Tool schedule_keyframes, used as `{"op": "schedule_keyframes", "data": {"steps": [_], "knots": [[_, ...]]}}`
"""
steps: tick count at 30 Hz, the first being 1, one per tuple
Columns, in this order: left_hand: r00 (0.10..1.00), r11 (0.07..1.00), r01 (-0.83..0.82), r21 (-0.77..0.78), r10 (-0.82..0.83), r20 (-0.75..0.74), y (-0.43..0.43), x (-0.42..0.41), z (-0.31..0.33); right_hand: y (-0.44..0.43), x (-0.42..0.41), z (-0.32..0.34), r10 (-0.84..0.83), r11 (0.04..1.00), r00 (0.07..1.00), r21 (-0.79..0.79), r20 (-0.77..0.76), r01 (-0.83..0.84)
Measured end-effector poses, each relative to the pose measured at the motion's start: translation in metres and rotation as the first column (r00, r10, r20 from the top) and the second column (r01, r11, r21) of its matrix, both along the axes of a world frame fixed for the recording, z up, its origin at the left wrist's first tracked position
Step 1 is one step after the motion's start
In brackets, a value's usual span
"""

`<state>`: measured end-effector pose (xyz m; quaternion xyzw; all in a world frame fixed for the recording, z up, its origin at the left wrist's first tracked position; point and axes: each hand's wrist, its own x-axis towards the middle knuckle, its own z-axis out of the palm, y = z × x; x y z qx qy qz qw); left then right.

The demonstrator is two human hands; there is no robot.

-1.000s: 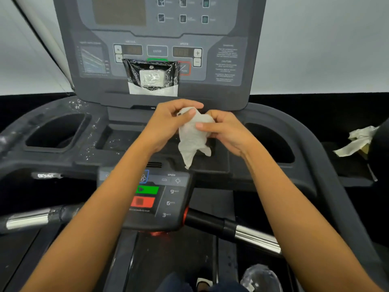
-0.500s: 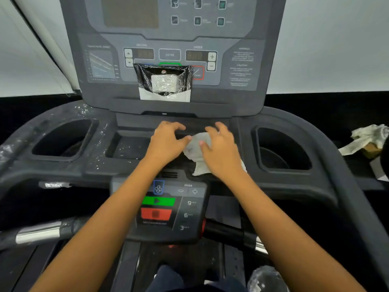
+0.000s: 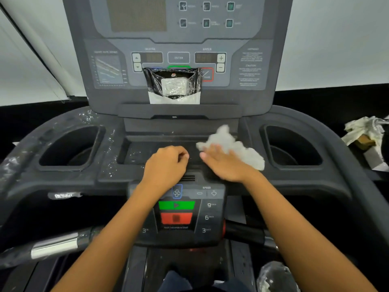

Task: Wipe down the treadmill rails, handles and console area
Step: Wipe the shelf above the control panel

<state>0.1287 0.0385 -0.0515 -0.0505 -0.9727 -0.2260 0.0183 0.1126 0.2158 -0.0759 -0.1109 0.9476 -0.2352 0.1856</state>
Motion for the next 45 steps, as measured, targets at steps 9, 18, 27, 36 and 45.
{"op": "schedule_keyframes", "data": {"steps": [9,18,27,36,45], "knots": [[0.991,0.993,-0.11,0.04,0.107,0.077,-0.031,0.007,-0.01,-0.032,-0.038,0.006,0.283,0.958,0.956,-0.06,0.073,-0.279],[0.991,0.998,-0.058,0.033,0.054,0.122,-0.035,0.005,-0.011,-0.039,-0.039,-0.004,0.181,0.981,0.979,0.082,-0.093,-0.174],[0.993,0.997,-0.04,0.065,0.033,0.116,-0.042,0.003,-0.014,-0.018,-0.057,-0.011,0.159,0.981,0.976,-0.086,-0.15,-0.173],[0.996,0.997,0.033,0.074,-0.038,0.076,-0.049,0.001,-0.017,-0.122,-0.087,-0.004,0.416,0.904,0.909,-0.095,-0.034,-0.417],[0.998,0.998,0.022,0.063,-0.018,-0.065,-0.129,0.006,-0.038,-0.058,-0.069,0.0,0.218,0.928,0.976,-0.304,-0.023,-0.214]]}}
